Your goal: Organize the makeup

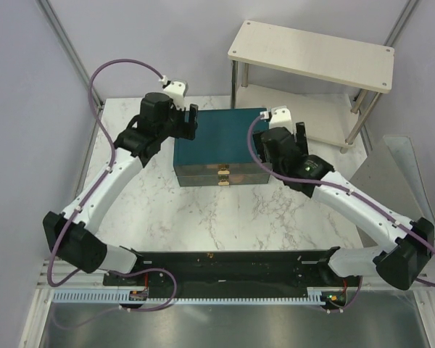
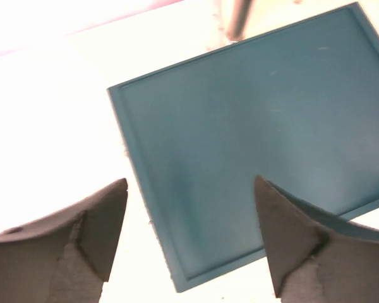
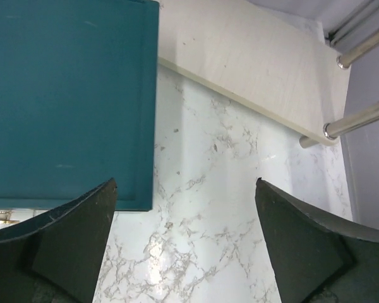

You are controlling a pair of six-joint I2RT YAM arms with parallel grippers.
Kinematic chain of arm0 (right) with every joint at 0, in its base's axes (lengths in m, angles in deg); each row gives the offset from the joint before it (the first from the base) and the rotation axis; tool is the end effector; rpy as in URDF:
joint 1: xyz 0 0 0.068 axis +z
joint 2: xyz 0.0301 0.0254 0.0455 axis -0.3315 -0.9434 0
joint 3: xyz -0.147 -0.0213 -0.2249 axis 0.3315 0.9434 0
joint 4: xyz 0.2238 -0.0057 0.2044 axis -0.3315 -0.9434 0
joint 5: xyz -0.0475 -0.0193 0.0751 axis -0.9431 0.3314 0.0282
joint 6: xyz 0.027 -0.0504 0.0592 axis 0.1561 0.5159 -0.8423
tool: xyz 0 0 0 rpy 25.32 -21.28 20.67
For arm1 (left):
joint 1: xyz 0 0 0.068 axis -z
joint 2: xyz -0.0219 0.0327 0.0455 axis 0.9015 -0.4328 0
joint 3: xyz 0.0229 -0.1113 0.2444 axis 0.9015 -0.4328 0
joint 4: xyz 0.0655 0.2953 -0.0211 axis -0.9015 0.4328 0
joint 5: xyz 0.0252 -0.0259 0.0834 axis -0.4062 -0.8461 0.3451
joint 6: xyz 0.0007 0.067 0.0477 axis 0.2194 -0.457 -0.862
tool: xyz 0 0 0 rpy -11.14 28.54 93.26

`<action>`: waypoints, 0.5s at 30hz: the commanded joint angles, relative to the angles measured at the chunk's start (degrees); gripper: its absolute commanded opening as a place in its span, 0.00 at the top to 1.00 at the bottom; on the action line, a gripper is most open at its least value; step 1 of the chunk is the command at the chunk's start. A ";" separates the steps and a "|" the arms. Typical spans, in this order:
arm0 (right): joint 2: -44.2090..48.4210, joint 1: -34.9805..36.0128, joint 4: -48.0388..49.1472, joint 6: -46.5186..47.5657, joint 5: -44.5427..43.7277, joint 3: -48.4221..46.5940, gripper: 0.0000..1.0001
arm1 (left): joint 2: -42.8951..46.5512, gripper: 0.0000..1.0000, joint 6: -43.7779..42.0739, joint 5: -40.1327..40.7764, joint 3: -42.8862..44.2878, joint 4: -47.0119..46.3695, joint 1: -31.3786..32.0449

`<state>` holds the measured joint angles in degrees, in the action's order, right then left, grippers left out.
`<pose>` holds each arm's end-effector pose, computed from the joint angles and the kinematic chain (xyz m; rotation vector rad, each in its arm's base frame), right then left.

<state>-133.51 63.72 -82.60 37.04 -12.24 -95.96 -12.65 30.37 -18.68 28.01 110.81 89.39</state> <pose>0.2835 0.2065 0.3303 -0.1741 1.9531 -0.2344 0.3702 -0.1666 0.3665 0.3392 1.9956 -0.2271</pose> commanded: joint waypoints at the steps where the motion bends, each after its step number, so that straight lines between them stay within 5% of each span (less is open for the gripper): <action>1: 1.77 -6.90 -1.56 -0.85 13.85 -1.49 0.02 | 6.83 0.01 -3.98 5.66 -4.18 -2.43 -1.92; 8: 0.37 -24.46 -1.47 -5.76 32.41 -0.26 0.02 | 10.80 0.01 2.35 8.46 -10.60 -1.02 -7.19; 15: -3.76 -32.22 1.95 -11.65 40.68 3.25 0.02 | 9.92 0.01 6.57 10.32 -13.41 2.94 -7.90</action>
<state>-135.13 34.72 -83.54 30.48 19.24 -94.93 -2.90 32.97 -10.00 16.27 112.56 81.87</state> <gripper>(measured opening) 0.982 0.991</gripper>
